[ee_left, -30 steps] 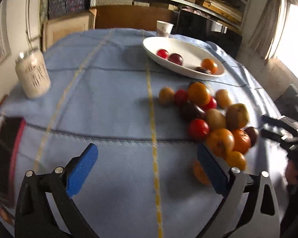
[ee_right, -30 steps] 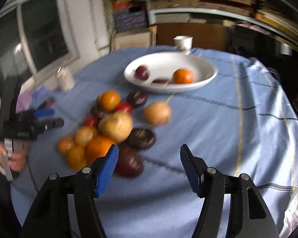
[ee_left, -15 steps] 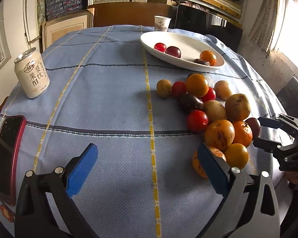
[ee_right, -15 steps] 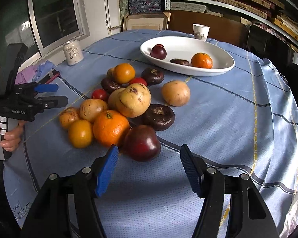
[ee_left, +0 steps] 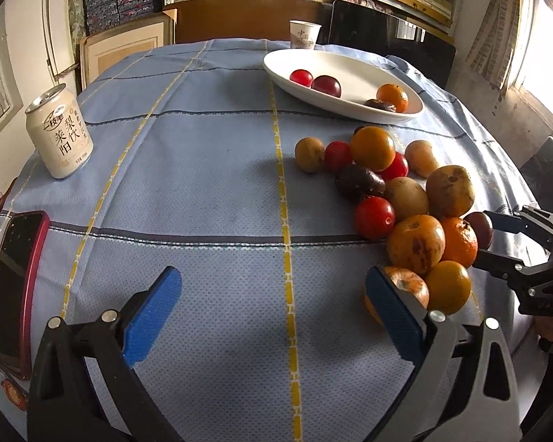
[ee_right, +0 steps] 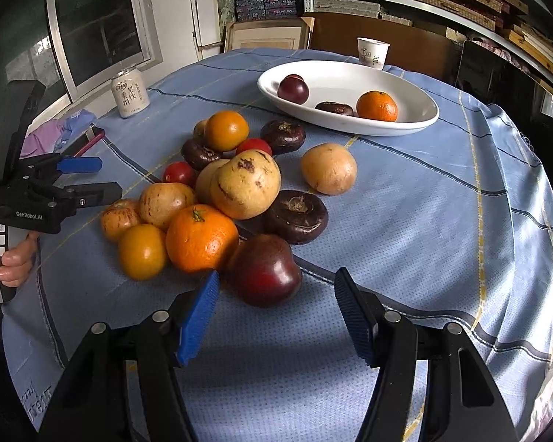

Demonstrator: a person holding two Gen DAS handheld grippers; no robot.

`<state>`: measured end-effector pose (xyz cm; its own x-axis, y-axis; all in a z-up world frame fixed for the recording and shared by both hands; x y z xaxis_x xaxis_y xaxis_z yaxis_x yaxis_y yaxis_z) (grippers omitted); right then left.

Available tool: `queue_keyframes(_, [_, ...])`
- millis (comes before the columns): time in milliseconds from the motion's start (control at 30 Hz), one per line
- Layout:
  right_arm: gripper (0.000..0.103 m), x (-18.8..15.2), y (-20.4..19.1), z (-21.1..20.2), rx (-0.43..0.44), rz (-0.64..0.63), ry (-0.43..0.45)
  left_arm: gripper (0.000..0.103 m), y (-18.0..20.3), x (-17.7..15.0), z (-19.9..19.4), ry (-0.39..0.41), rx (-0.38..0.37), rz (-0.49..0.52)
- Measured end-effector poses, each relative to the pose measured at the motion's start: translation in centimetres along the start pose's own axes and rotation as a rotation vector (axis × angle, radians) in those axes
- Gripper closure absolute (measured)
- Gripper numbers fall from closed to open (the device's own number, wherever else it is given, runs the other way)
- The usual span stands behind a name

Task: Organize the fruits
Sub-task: 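Move the right tool toward a dark red plum beside the pile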

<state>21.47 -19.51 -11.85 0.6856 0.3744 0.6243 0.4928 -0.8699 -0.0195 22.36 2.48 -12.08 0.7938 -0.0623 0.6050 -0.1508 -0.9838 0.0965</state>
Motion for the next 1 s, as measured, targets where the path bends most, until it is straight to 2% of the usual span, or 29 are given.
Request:
queue_keyframes(233, [0.042, 0.15, -0.22, 0.19, 0.002, -0.004, 0.006, 0.005, -0.35, -0.11, 0.31, -0.015, -0.008, -0.022])
queue_keyframes(300, [0.046, 0.17, -0.32, 0.17, 0.010, -0.007, 0.009, 0.005, -0.38, -0.18, 0.32, -0.015, -0.007, -0.021])
queue_keyframes(567, [0.048, 0.18, -0.44, 0.09, 0.012, -0.007, 0.012, 0.005, -0.22, -0.16, 0.28, -0.012, -0.003, -0.014])
queue_keyframes(833, [0.056, 0.17, -0.65, 0.01, 0.025, -0.014, 0.015, 0.005, -0.32, -0.17, 0.34, -0.016, -0.004, -0.017])
queue_keyframes(867, [0.061, 0.16, -0.74, 0.00, 0.032, -0.017, 0.015, 0.005, -0.34, -0.17, 0.34, -0.016, -0.004, -0.017])
queue_keyframes(1000, [0.063, 0.19, -0.53, -0.20, 0.046, 0.001, 0.021, 0.005, -0.31, -0.10, 0.27, -0.010, -0.011, -0.017])
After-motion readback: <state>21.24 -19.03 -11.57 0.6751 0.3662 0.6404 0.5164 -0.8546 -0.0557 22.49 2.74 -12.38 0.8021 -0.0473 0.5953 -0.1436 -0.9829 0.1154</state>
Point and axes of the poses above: each gripper's, at about its wrist camera, not at the fingertips, and z roughly the way its jaws point, y to its right, x to its top, the point moved 8 cm from there along z, roughly the way its jaws point, and after that the axes turned 2 degrees about -x, right-handed, at the moved point
